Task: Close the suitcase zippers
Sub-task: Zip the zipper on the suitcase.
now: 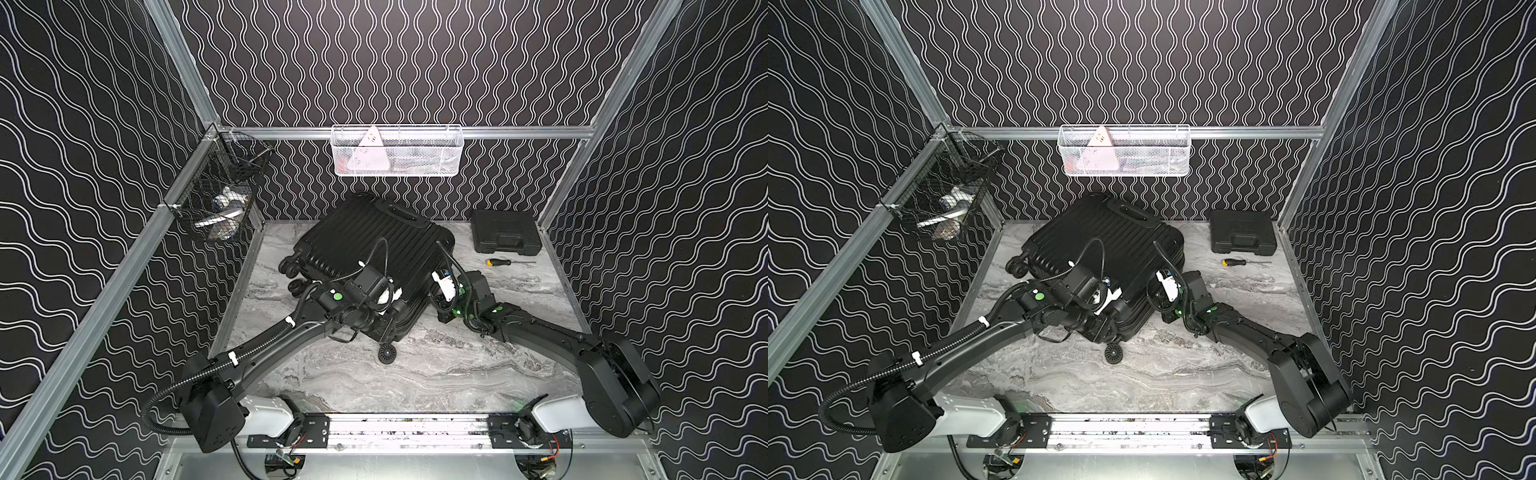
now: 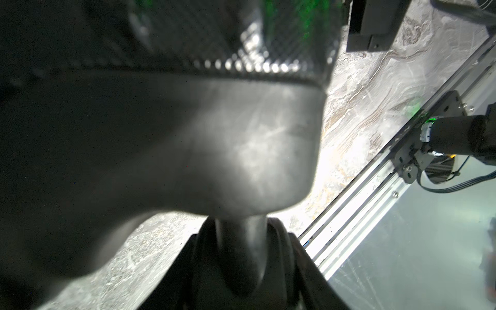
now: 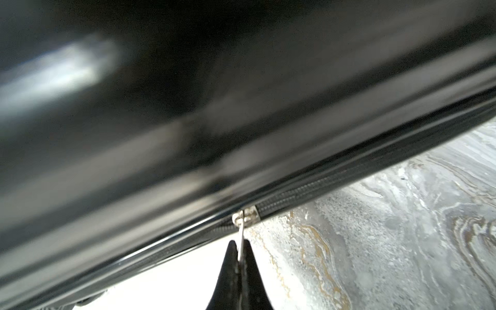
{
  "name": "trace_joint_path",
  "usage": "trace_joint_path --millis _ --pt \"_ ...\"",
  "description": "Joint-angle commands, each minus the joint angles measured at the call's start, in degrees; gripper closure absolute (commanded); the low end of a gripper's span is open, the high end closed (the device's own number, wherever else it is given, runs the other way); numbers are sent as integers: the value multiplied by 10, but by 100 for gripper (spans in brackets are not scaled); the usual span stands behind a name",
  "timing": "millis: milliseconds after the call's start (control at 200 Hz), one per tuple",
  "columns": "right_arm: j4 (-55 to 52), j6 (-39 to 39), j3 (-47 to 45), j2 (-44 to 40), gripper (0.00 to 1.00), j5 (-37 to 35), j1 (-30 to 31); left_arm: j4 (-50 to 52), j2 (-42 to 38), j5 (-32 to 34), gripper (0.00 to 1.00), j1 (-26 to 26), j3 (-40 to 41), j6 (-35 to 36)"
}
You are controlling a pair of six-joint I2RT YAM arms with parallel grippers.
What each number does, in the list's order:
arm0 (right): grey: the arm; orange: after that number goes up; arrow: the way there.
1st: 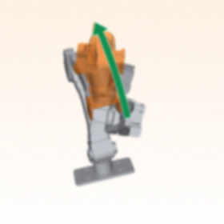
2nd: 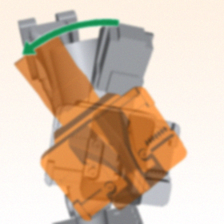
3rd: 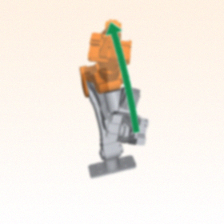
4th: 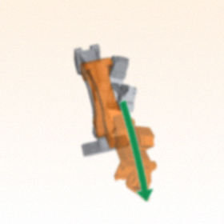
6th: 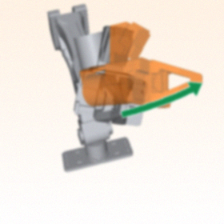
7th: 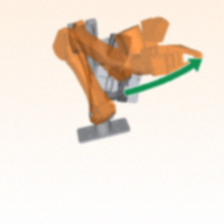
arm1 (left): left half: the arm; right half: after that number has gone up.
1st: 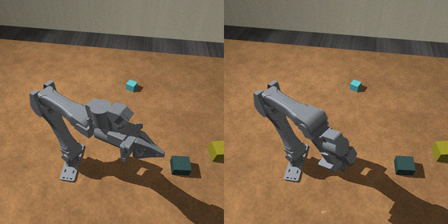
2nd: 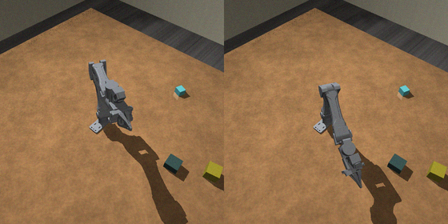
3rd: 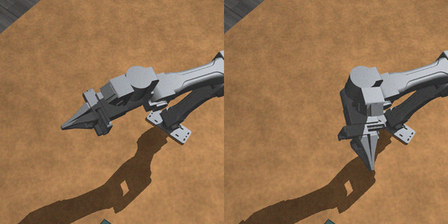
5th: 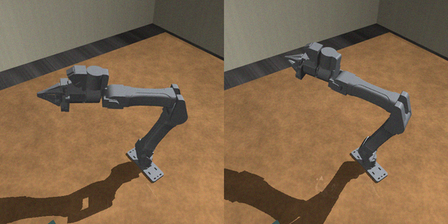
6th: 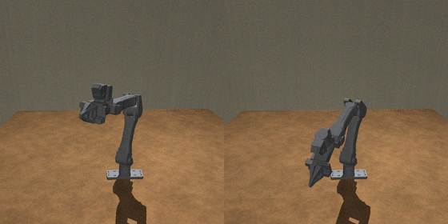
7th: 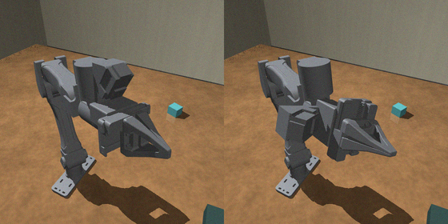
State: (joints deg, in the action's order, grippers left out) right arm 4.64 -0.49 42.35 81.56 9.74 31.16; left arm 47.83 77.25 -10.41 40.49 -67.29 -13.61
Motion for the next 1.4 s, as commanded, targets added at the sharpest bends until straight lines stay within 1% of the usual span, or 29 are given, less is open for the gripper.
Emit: trace_joint_path --millis 0,140,355,581,776,1011,1396 --pt "20 -9 -12 -19 100 54 3 -76 -5 1 70 3 4 -28" --pt "37 9 -42 -34 100 88 4 -113 -12 7 70 3 13 -44" --pt "56 21 -71 -44 100 105 17 -136 3 -3 71 3 12 -61" --pt "83 35 -89 -47 100 98 36 -158 5 -8 71 4 16 -72" --pt "91 40 -93 -52 100 95 53 -169 5 1 71 4 16 -82" --pt "116 51 -109 -65 100 83 73 -207 7 0 71 5 30 -102" --pt "132 32 -124 -82 100 73 114 -225 14 10 72 5 30 -120"
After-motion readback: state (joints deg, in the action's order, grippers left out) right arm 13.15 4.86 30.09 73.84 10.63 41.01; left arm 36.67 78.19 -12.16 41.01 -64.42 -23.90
